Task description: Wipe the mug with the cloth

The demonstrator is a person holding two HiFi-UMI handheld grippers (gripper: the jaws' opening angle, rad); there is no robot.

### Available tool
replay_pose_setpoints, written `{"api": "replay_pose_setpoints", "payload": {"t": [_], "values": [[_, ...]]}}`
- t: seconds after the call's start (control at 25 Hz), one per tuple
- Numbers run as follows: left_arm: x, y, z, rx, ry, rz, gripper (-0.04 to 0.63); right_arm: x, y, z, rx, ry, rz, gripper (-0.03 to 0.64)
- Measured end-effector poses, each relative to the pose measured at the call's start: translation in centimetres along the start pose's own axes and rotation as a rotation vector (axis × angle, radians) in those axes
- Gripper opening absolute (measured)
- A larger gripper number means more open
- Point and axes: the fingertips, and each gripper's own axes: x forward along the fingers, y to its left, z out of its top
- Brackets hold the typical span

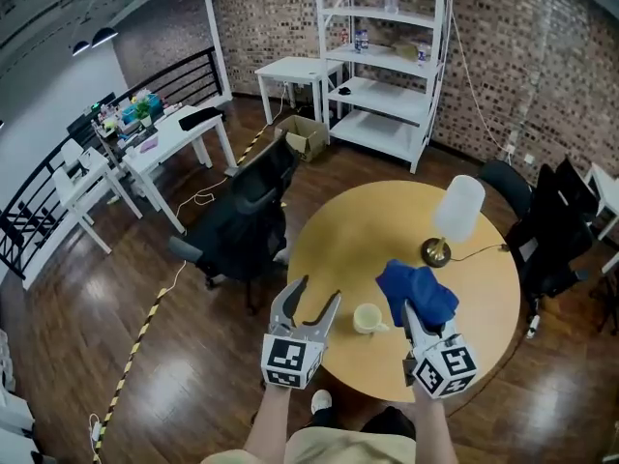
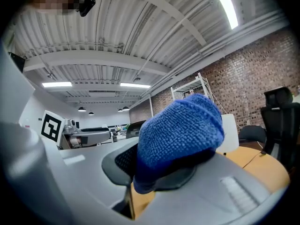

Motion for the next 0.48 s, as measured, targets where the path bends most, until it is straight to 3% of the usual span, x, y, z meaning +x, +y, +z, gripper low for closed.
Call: {"api": "replay_pose_setpoints", "payload": {"t": [0.28,0.48], "values": [[5.0,-1.1,-6.1,-0.015,0.183,-0.126,0.250,1.7,-4.2,-2.3,0.024,0.073,0.014,0.063],[6.2,-5.6,-13.8,0.089,0.406,-0.315,0.253,0.9,-6.3,-7.0,0.015,0.183,0.049,0.063]]}}
